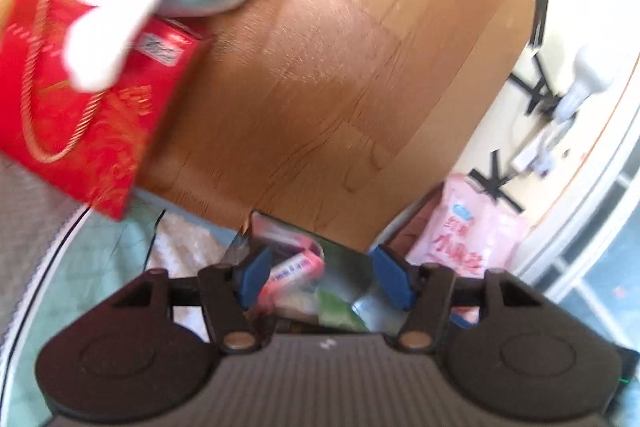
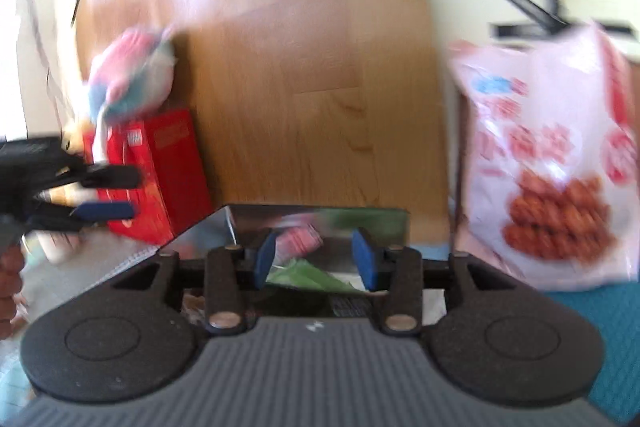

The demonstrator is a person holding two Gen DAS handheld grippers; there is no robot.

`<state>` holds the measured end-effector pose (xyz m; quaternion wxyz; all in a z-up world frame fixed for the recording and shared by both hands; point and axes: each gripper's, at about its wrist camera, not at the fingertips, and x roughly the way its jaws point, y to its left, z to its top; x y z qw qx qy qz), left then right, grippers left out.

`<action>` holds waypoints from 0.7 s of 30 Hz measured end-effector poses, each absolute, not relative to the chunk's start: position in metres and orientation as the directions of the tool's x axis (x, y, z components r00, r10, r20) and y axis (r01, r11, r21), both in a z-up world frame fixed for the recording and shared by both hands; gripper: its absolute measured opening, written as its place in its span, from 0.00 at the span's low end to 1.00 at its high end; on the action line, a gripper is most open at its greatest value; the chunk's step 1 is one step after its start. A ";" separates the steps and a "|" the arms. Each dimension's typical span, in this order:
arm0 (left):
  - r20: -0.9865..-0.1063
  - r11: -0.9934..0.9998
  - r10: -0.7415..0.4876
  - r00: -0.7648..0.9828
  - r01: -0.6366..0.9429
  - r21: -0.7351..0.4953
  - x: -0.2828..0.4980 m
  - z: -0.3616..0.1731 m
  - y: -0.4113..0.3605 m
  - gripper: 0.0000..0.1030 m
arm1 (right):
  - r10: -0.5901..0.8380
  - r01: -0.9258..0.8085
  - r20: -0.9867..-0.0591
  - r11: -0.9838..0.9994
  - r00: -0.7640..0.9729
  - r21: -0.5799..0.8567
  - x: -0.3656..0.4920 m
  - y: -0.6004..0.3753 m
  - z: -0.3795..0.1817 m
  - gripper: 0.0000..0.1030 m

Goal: Organize snacks
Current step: 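Grasp the clear peanut bag with the left tool, drop it into the box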

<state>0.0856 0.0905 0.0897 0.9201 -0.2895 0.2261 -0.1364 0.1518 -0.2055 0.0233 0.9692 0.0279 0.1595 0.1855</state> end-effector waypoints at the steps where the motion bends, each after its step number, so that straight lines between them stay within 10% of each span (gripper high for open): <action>1: -0.337 0.788 -0.390 0.857 0.122 -0.603 0.074 0.086 0.095 0.56 | 0.366 -0.332 -0.318 0.930 0.875 0.158 0.148 -0.217 0.019 0.44; 8: -0.414 0.746 -0.472 0.779 0.102 -0.658 0.029 0.035 0.091 0.55 | 0.368 -0.182 -0.528 0.910 0.765 0.372 0.157 -0.255 -0.030 0.46; 21: -0.512 0.801 -0.473 0.717 0.108 -0.588 -0.002 0.009 0.064 0.35 | 0.524 -0.268 -0.553 0.836 0.648 0.478 0.093 -0.212 -0.048 0.37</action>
